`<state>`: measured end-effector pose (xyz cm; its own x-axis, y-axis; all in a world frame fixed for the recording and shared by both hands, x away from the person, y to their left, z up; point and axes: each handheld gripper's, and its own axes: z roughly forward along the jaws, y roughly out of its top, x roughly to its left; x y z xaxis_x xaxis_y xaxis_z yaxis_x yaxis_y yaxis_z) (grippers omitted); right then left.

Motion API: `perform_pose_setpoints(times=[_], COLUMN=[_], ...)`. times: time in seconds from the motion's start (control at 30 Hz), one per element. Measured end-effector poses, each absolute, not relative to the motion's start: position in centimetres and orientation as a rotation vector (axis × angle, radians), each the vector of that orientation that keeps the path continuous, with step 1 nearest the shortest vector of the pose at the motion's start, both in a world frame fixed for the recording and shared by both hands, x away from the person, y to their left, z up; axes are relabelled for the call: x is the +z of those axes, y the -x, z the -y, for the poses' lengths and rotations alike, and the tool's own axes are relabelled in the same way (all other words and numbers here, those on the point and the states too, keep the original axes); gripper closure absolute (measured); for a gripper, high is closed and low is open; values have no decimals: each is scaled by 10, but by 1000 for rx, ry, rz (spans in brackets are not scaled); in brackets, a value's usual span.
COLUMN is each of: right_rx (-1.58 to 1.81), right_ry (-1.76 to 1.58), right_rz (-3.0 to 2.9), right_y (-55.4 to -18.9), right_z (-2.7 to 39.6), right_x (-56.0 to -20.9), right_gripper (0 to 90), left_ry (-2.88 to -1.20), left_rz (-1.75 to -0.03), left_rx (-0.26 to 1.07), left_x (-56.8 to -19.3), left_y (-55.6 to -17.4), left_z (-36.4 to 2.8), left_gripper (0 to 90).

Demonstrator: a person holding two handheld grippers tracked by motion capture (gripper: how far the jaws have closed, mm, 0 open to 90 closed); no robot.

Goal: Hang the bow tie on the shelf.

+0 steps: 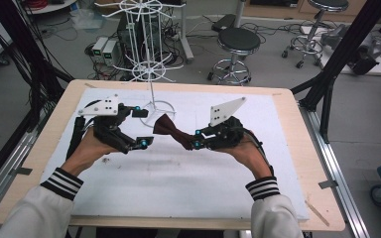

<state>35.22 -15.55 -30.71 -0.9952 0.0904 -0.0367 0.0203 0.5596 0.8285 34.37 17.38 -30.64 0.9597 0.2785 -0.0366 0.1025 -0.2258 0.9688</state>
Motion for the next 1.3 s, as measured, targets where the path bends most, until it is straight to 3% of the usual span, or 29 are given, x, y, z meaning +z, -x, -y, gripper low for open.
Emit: perform_pose_setpoints(times=[0.27,0.6,0.9,1.1,1.3], right_rx=[1425,1410,1406,1409,1408], right_ry=[-76,-41,-35,-45,-51], right_rz=[-2723,-2738,-2739,-2737,-2731], right_y=[-352,-351,-351,-352,-353], right_z=[149,141,138,139,138], right_x=[-307,-308,-308,-308,-309], right_gripper=[832,831,831,829,819], left_ry=[-1809,-1823,-1834,-1834,-1840], left_rz=[-270,-246,-222,-225,-226], left_rx=[121,70,67,71,91], left_x=[-308,-307,-305,-303,-303], left_y=[-345,-345,-342,-341,-338], left_z=[-169,-160,-160,-160,-159], left_gripper=[114,257,626,808,842])
